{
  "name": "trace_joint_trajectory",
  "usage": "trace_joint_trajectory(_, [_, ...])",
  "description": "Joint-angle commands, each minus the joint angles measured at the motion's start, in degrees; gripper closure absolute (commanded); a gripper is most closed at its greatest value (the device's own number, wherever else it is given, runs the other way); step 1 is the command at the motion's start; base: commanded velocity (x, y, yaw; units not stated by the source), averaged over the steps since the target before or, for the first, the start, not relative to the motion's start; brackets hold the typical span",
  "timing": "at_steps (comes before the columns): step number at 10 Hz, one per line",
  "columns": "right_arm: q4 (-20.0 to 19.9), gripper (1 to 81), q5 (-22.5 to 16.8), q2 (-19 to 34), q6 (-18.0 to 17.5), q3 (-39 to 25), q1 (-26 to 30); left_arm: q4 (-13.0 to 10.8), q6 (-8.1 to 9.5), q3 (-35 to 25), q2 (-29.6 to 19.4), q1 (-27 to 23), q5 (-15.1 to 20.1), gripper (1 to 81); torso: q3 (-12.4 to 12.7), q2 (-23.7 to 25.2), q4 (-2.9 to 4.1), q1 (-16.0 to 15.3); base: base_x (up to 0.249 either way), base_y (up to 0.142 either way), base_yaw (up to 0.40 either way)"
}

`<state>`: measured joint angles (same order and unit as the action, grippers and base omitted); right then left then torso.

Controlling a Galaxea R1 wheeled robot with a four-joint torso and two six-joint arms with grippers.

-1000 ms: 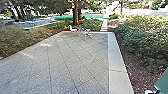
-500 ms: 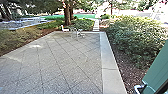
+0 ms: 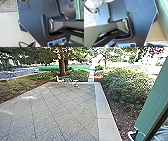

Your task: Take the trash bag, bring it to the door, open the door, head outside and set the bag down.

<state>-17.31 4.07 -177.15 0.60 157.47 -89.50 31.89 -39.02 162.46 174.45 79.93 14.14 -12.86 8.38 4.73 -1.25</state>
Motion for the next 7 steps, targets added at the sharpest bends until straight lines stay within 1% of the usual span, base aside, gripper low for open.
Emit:
trace_joint_trajectory(1, [0.08, 1.0, -3.81, -0.59, 0.19, -0.59, 1.3, 0.54, -0.44, 0.05, 0.64, -1.32, 1.5, 1.0, 5.51, 0.0, 0.0, 0.0, 0.0, 0.0, 0.0])
trace_joint_trajectory(2, [0.17, 1.0, -3.81, -0.68, 0.19, -0.68, 1.38, 0.54, -0.44, 0.05, 0.82, -0.96, -0.59, 1.0, 7.45, 0.02, 0.0, 0.05, 0.0, 0.0, 0.0])
trace_joint_trajectory(3, [0.17, 1.0, -3.81, -0.68, 0.19, -0.68, 1.56, 0.54, -0.18, 0.14, 1.08, -0.61, -3.82, 1.0, 3.76, 0.05, 0.0, 0.09, 0.0, 0.0, 0.0])
trace_joint_trajectory(4, [0.08, 1.0, -3.81, -0.68, 0.19, -0.6, 1.74, 0.54, 0.17, 0.14, 1.34, -0.61, -7.69, 1.0, 5.51, 0.09, 0.0, 0.11, 0.0, 0.0, 0.0])
trace_joint_trajectory(5, [0.17, 1.0, -3.81, -0.68, 0.19, -0.5, 1.91, 0.54, 0.26, 0.14, 1.7, -0.61, -10.8, 1.0, 6.05, 0.11, 0.0, 0.15, 0.0, 0.0, 0.0])
trace_joint_trajectory(6, [0.44, 1.0, -3.81, -0.51, 0.28, -0.42, 1.91, 0.45, 0.26, 0.22, 2.05, -0.61, -11.77, 1.0, 6.58, 0.11, 0.0, 0.15, 0.0, 0.0, 0.0])
trace_joint_trajectory(7, [0.61, 1.0, -3.81, -0.24, 0.46, -0.42, 1.74, 0.45, 0.26, 0.22, 2.31, -0.6, -11.94, 1.0, 6.58, 0.13, 0.0, 0.15, 0.0, 0.0, 0.0])
